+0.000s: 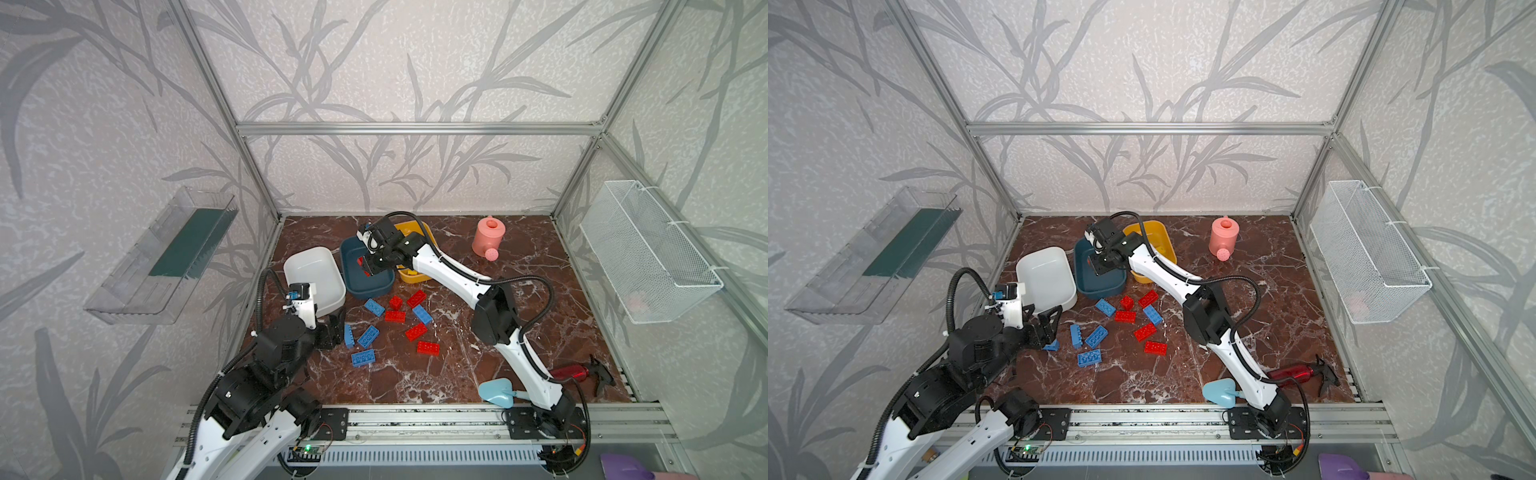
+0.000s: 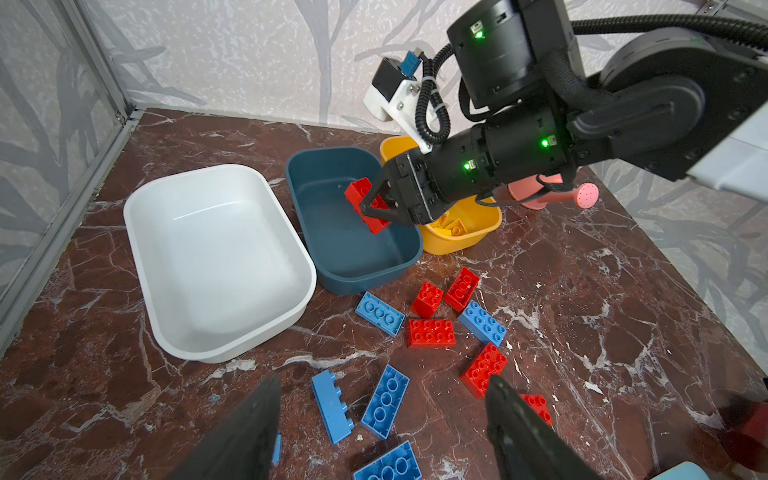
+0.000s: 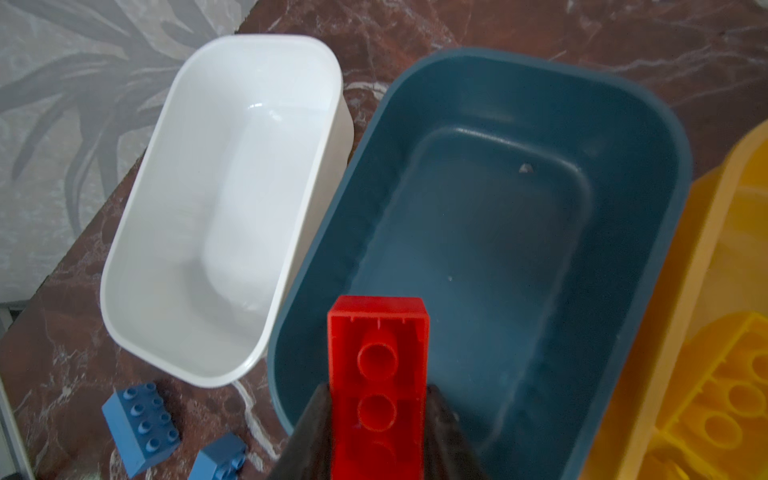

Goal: Sort the legos into containers by color
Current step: 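Open the right gripper to drop the red brick into the teal tub, then withdraw the right gripper while the left gripper reaches the red bricks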

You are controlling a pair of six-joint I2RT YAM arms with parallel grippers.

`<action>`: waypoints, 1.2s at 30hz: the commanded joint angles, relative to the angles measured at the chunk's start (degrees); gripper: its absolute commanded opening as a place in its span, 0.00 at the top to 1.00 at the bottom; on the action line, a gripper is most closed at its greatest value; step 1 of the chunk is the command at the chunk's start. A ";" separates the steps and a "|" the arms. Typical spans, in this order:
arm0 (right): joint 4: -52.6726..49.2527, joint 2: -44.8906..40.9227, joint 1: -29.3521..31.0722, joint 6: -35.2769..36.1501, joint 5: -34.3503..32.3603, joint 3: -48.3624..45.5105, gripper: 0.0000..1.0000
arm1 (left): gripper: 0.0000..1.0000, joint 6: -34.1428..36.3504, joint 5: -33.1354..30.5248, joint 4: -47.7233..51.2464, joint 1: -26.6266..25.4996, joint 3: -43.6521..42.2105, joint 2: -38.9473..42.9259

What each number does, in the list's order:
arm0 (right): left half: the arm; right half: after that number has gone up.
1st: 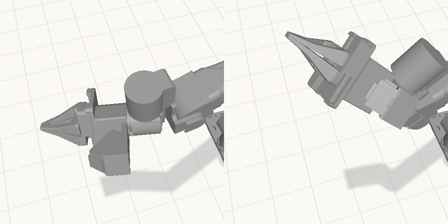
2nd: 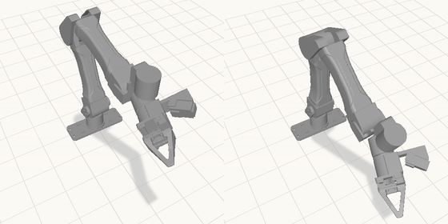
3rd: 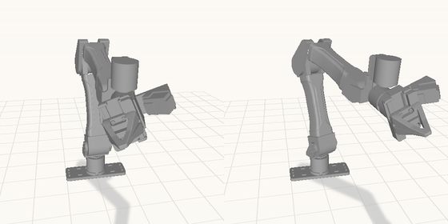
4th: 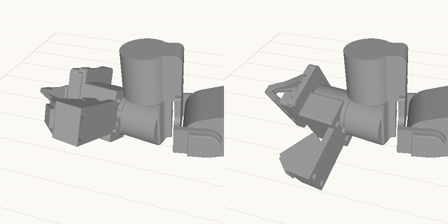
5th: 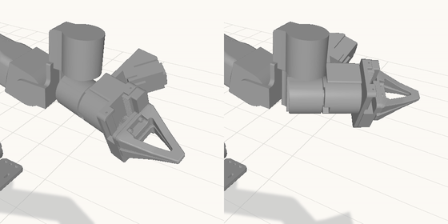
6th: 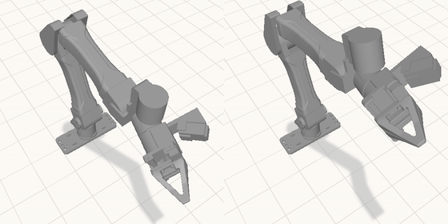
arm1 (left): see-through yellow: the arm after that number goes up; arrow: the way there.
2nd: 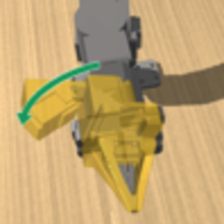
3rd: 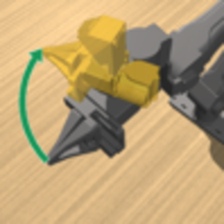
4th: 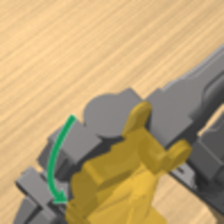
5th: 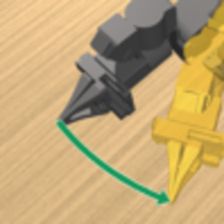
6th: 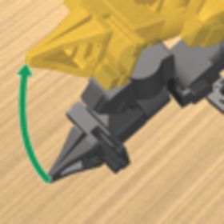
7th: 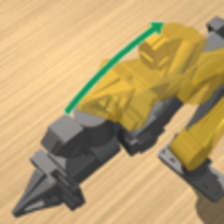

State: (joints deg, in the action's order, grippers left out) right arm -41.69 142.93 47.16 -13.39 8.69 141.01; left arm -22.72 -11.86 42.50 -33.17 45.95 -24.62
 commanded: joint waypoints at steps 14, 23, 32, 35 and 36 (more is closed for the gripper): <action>-6.60 2.62 -0.57 -1.10 0.55 11.65 0.33 | 0.19 4.28 1.70 1.42 -0.09 2.07 -6.29; -3.57 -19.77 -0.57 -0.32 -0.49 -11.72 0.22 | 0.19 8.28 0.61 7.01 -0.14 9.11 -12.02; 16.46 -58.16 -4.29 -2.70 -3.49 -60.84 0.11 | 0.17 10.06 7.11 6.31 -0.10 11.61 -23.31; 19.24 -66.83 -7.22 -3.72 -2.81 -72.96 0.10 | 0.17 9.47 9.75 3.80 -0.06 11.67 -29.45; 20.40 -69.46 -8.09 -4.13 -2.64 -77.03 0.10 | 0.17 9.28 11.12 2.71 -0.13 11.74 -31.72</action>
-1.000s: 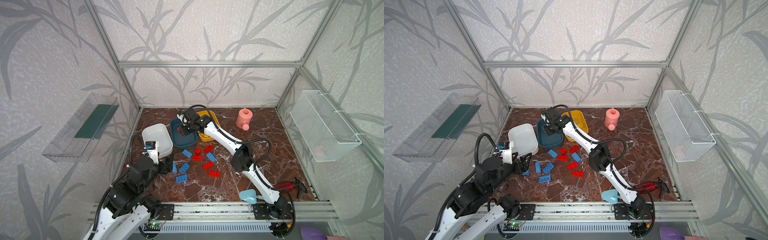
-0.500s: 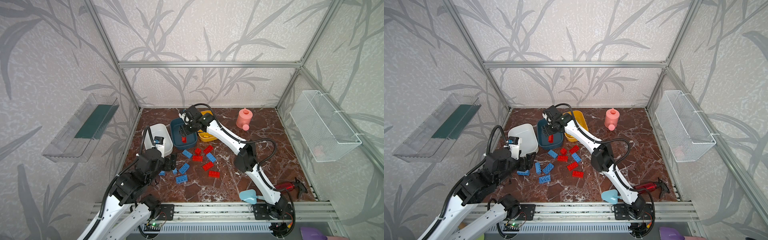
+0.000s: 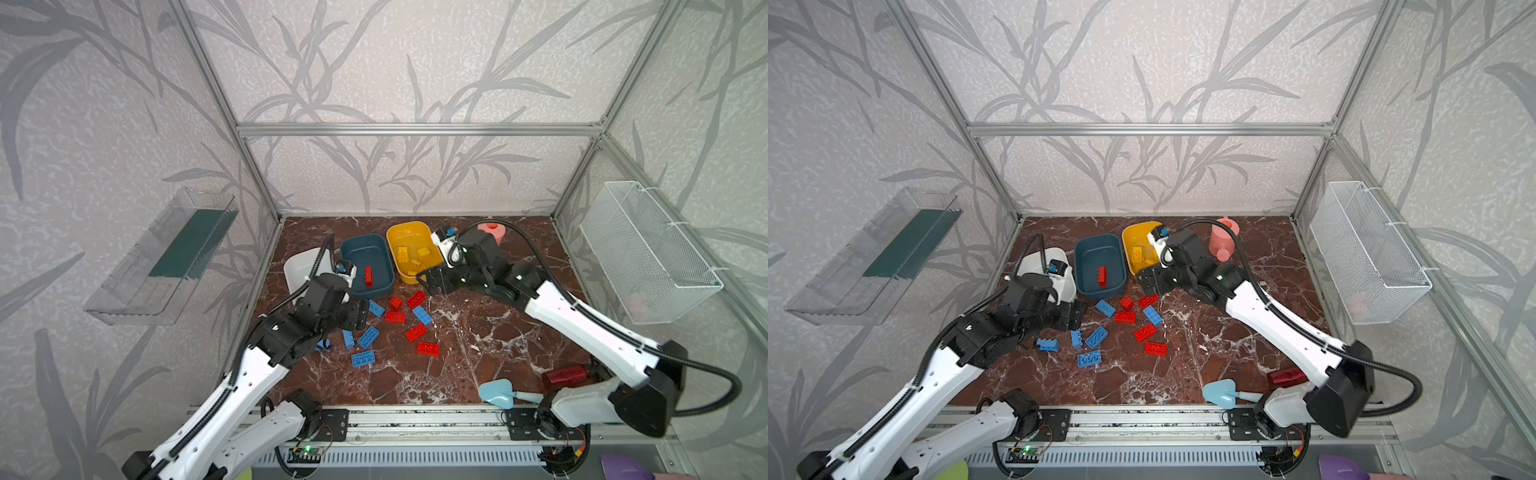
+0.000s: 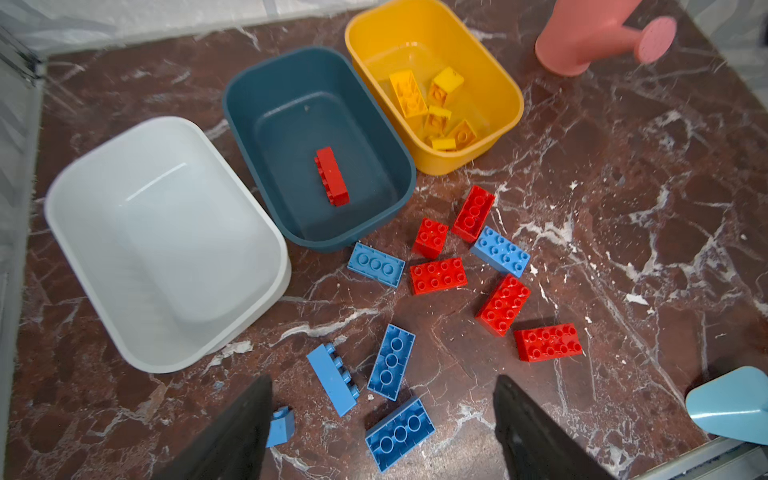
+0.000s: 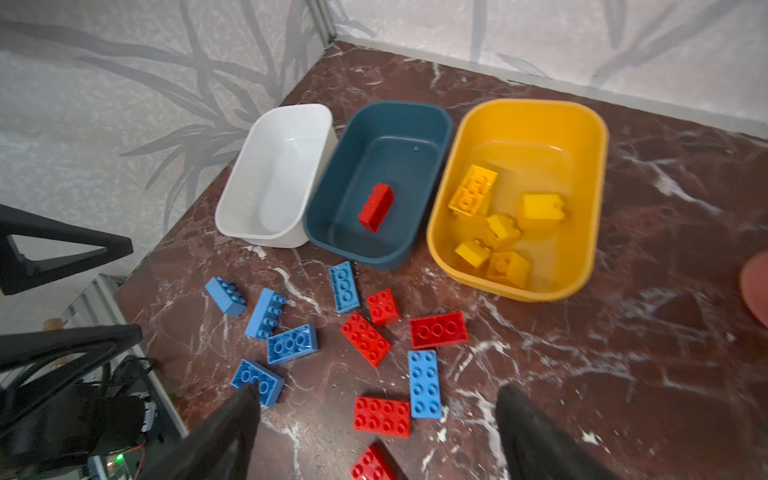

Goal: Sort the legos into containers by color
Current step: 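Withdraw the right gripper while the left gripper reaches the red bricks, then lower the left gripper and close it on a red 2x2 brick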

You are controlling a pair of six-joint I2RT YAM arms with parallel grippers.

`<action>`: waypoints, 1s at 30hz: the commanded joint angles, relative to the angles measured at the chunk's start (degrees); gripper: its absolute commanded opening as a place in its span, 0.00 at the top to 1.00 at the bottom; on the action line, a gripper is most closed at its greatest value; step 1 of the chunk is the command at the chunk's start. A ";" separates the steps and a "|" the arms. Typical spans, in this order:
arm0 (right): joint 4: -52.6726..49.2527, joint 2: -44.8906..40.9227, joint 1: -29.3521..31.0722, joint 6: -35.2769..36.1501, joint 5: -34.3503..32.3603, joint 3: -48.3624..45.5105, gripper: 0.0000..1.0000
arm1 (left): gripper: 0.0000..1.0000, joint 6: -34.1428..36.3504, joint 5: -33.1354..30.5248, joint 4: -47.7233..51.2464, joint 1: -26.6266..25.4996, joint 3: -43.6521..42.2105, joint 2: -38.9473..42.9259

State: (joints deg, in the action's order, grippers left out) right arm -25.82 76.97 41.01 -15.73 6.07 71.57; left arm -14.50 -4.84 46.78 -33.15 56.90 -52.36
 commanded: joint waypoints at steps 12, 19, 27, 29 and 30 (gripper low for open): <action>24.03 -16.58 -4.01 -6.24 1.63 -38.66 0.09 | 0.20 -0.74 8.76 -7.97 -0.22 9.86 -34.53; 28.40 -17.90 -4.27 -7.54 3.87 -42.40 0.11 | 0.27 1.23 8.31 -9.51 -0.27 13.57 -45.03; 29.64 -18.21 -4.61 -8.42 4.97 -43.43 0.11 | 0.32 1.80 8.54 -11.60 -0.81 16.36 -51.58; 29.60 -18.60 -4.63 -8.36 4.96 -43.45 0.11 | 0.38 2.06 8.58 -11.63 -0.87 17.23 -53.11; 29.47 -18.77 -4.66 -8.35 4.92 -43.53 0.11 | 0.41 2.15 8.47 -11.40 -0.87 17.72 -53.90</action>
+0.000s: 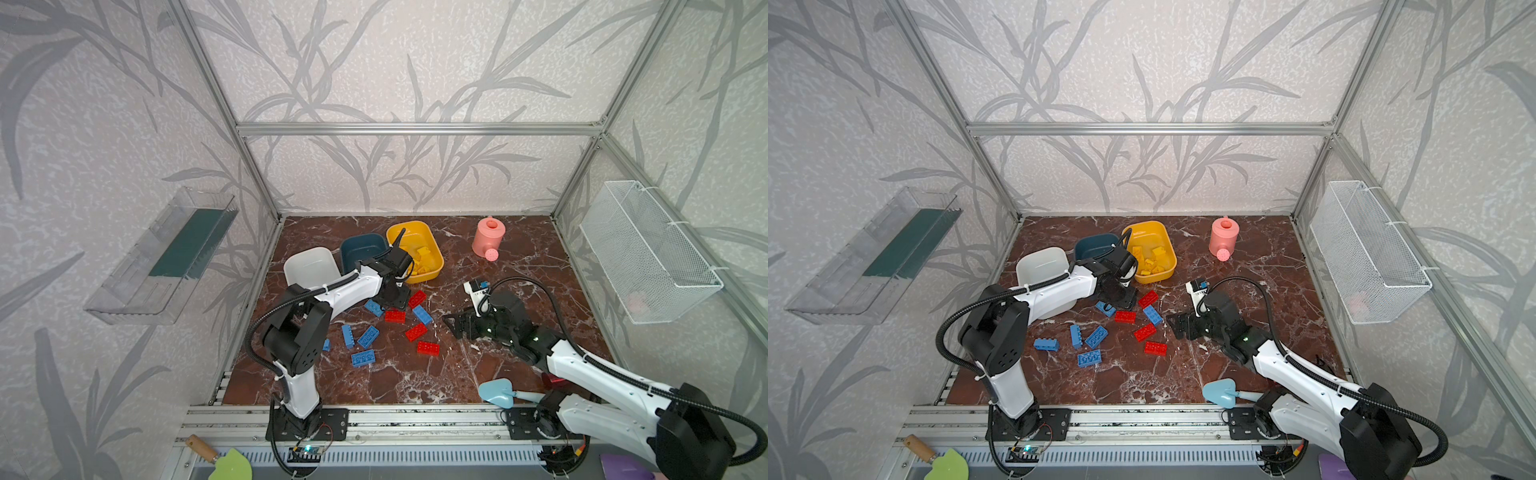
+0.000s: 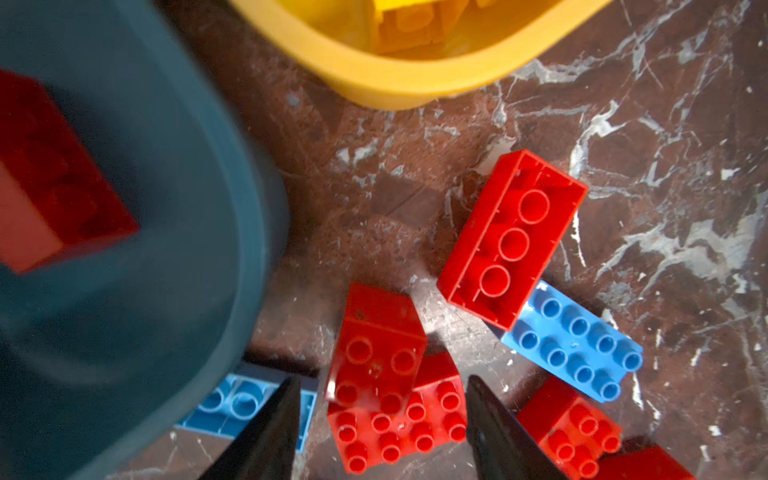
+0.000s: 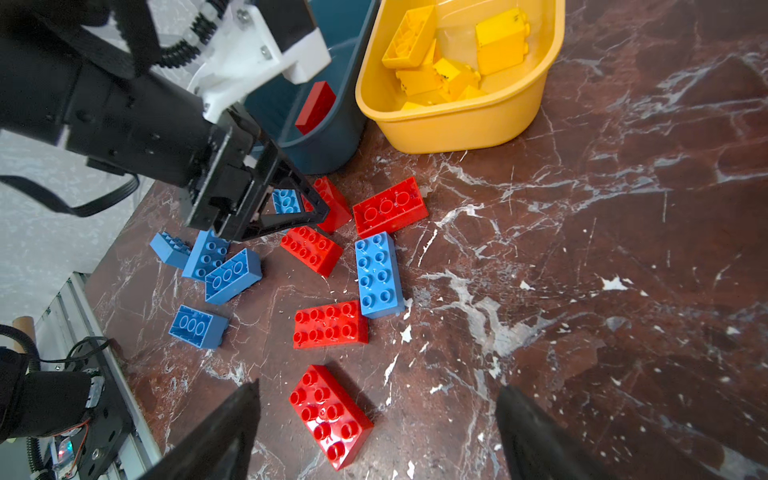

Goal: Sort the legos into containers by color
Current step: 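Lower the left gripper and close it on a red 2x2 brick, then lift the red brick with the left gripper and drop it into the teal tub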

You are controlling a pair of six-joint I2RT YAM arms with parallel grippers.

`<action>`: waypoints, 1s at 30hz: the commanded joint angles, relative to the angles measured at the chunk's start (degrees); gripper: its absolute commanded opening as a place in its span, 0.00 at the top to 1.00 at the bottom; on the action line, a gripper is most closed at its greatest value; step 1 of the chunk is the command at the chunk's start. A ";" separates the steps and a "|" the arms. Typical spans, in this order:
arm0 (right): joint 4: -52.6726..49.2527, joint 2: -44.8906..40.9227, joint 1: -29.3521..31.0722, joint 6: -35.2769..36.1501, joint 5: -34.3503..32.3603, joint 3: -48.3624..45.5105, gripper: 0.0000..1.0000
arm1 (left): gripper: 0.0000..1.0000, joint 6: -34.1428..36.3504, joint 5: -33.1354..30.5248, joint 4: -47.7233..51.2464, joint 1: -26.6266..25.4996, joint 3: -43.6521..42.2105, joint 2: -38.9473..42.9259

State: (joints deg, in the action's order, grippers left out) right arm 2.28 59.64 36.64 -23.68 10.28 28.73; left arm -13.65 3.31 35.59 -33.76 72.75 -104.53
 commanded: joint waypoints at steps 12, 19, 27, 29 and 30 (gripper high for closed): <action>1.56 -0.90 -0.46 -0.07 0.60 -0.92 0.11 | 0.64 0.90 -0.88 -1.97 -0.78 1.55 -3.42; 1.58 -0.32 -0.54 0.00 0.79 -0.79 0.11 | 0.70 -0.32 -1.18 -2.47 -1.18 0.42 2.05; 2.37 0.83 -0.54 -0.42 1.83 -0.78 0.11 | 0.70 -0.60 -3.99 3.10 -0.04 5.86 7.93; 2.42 0.96 -0.44 -0.45 1.93 -0.76 0.11 | 0.70 -0.26 -6.74 4.88 0.58 7.95 7.60; 2.44 0.90 -0.47 -0.48 1.94 -0.81 0.11 | 0.70 0.20 -7.17 5.46 1.30 8.98 7.22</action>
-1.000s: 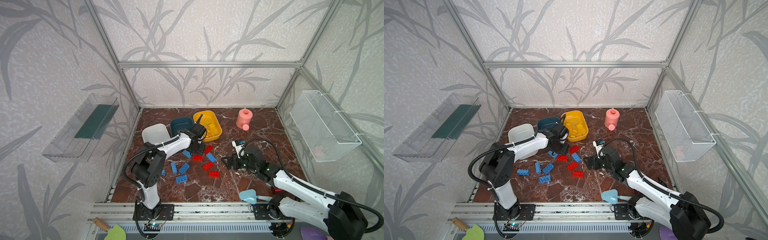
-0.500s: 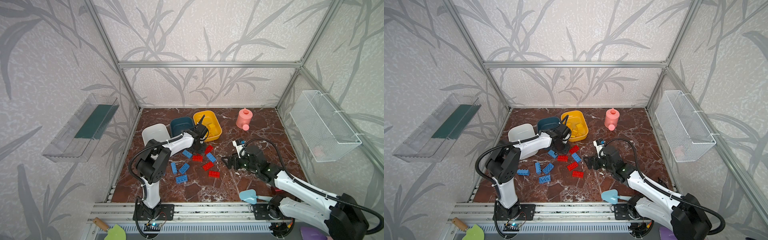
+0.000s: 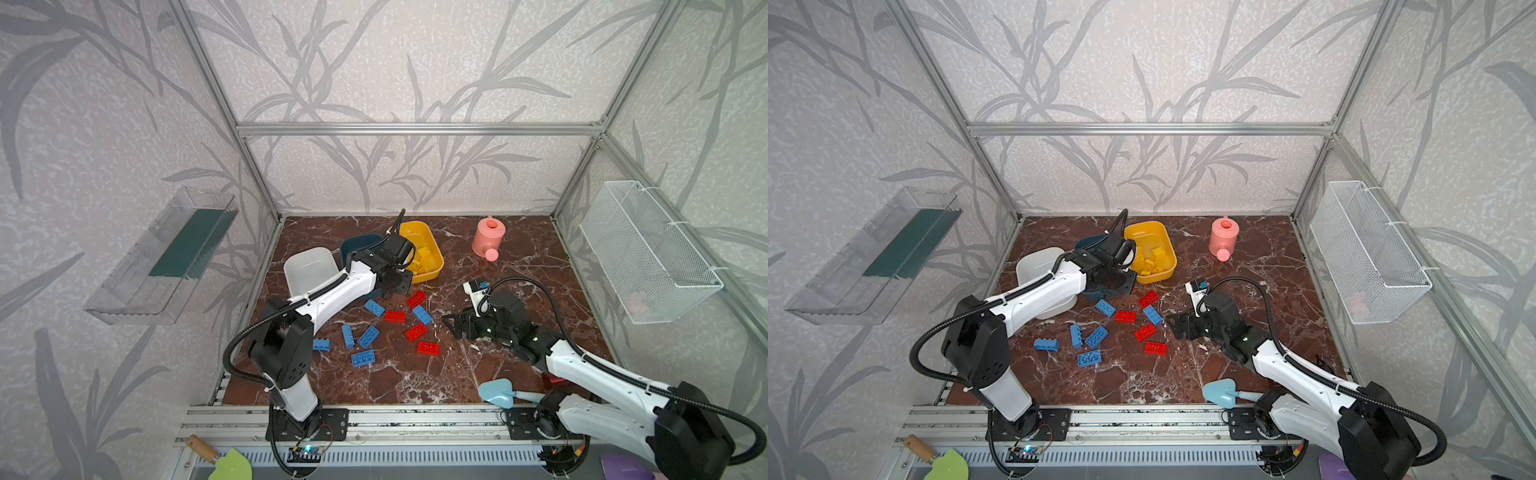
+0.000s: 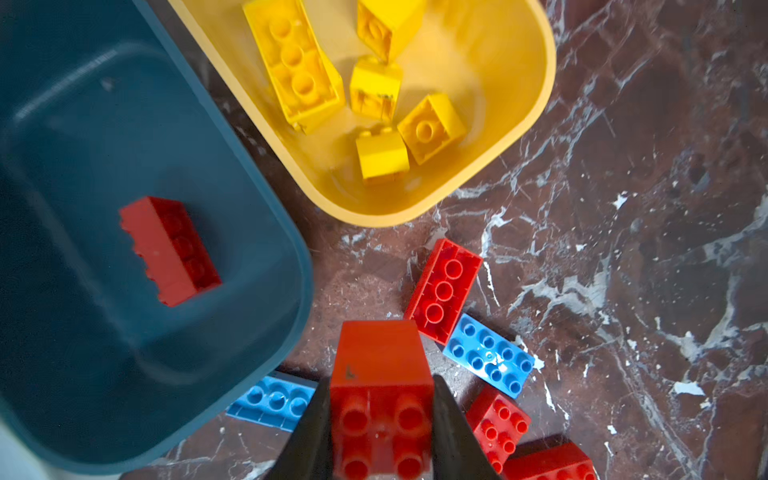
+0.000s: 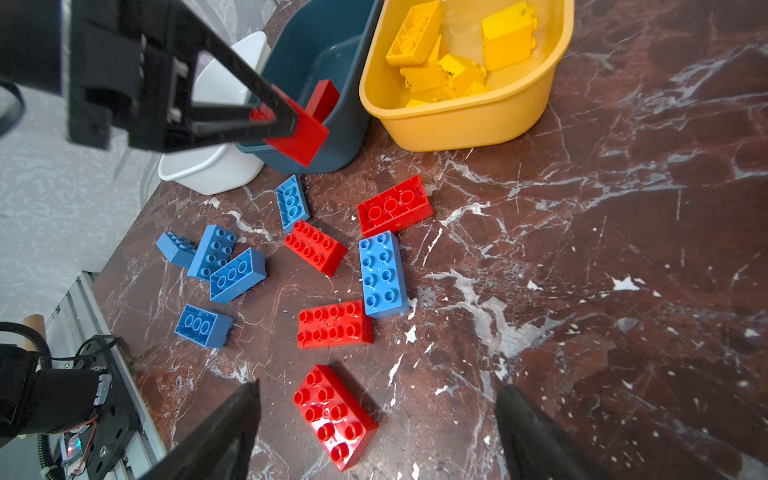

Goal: Sort the legos into containers by color
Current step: 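Lift the red brick with the left gripper and drop it into the teal tub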

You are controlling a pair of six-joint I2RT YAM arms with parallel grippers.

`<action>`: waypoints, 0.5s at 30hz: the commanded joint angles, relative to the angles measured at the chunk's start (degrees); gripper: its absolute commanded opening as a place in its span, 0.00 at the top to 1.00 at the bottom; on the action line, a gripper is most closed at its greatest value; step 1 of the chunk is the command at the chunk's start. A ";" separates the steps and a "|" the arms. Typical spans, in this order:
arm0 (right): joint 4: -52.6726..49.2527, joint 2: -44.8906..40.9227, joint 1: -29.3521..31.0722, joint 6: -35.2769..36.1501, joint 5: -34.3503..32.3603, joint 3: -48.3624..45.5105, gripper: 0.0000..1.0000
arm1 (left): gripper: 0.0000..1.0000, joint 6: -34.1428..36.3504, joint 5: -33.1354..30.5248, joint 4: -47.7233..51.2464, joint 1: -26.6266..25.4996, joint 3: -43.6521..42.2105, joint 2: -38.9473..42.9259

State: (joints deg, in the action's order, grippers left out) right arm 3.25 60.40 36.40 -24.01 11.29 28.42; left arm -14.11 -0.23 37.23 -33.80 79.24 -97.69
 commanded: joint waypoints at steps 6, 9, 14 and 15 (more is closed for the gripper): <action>1.43 0.78 -0.22 0.10 1.10 -0.26 0.11 | 0.70 1.19 -2.08 5.40 7.71 7.75 -4.49; 1.46 1.19 -0.20 0.19 1.41 -0.17 0.11 | 0.70 0.49 -1.45 5.88 10.21 10.53 -7.69; 1.47 2.16 -0.28 0.92 2.52 0.21 0.12 | 0.70 -1.48 -1.53 7.40 12.34 14.53 -12.93; 1.70 2.59 -0.19 1.70 4.00 0.43 0.12 | 0.69 -1.65 -1.82 7.67 12.58 15.07 -13.73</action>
State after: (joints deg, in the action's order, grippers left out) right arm 3.66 62.06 36.40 -23.77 12.80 28.42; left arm -14.90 -1.63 42.09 -21.37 92.14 -109.95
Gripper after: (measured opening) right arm 0.882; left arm 0.321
